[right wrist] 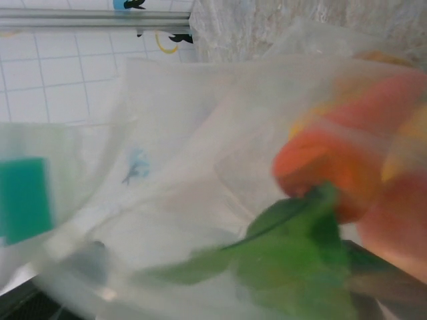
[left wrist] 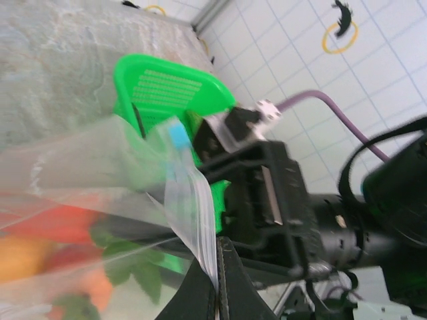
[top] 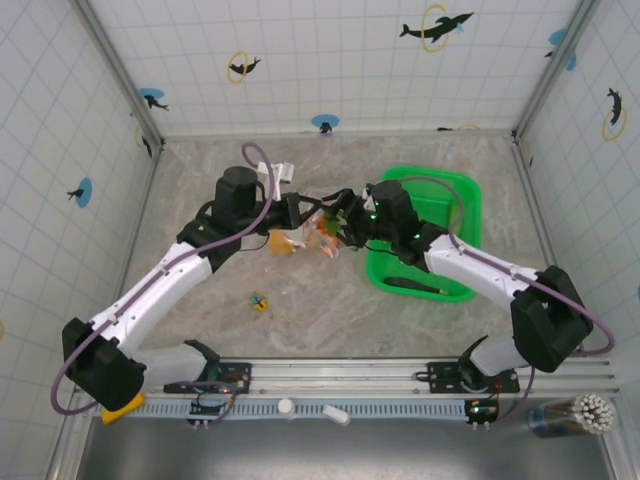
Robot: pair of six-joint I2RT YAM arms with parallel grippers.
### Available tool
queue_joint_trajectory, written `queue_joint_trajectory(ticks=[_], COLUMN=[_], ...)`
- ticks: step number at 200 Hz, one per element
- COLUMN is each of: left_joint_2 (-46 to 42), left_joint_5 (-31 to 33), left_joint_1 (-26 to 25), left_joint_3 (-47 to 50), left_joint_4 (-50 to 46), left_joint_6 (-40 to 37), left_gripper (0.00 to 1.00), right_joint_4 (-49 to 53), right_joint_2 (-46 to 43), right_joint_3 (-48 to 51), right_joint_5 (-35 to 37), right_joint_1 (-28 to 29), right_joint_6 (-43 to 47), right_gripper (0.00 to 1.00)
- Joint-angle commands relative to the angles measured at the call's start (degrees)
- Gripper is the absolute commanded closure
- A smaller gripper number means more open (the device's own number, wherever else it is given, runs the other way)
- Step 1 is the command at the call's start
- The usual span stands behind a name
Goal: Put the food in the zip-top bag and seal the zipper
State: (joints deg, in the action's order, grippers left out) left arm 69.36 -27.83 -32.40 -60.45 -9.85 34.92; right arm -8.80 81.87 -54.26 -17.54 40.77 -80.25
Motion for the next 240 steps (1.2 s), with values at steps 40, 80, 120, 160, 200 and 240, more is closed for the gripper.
queue_joint_trajectory(ticks=[40, 80, 120, 160, 200, 240], left_joint_2=[0.05, 2.58, 4.19, 6.45, 6.75, 3.95], left_joint_5=[1.8, -2.77, -6.12, -13.33, -12.74, 12.84], left_joint_1=[4.46, 4.45, 4.45, 4.22, 3.77, 6.54], left_joint_3=[1.62, 2.2, 0.02, -3.66, -5.28, -17.28], left_joint_4=[2.97, 7.37, 10.44, 14.42, 13.79, -10.29], left_joint_6=[4.77, 7.71, 9.28, 12.34, 12.24, -3.52], left_gripper=[1.0, 1.0, 1.0, 1.0, 1.0, 1.0], right_joint_4=[14.7, 12.29, 1.31, -12.46, -24.91, -26.45], right_joint_2=[-12.01, -14.89, -18.87, -13.39, -4.84, -7.88], right_joint_3=[-4.59, 0.26, 2.06, -1.75, -8.03, -10.13], right_joint_5=[-2.39, -12.31, -11.44, -15.12, -17.43, -20.63], right_joint_1=[-1.23, -4.14, -4.14, -3.79, -0.81, -1.96], right_joint_6=[23.79, 26.37, 28.36, 23.27, 19.4, 20.56], right_gripper=[0.0, 0.0, 0.0, 0.05, 0.09, 0.11])
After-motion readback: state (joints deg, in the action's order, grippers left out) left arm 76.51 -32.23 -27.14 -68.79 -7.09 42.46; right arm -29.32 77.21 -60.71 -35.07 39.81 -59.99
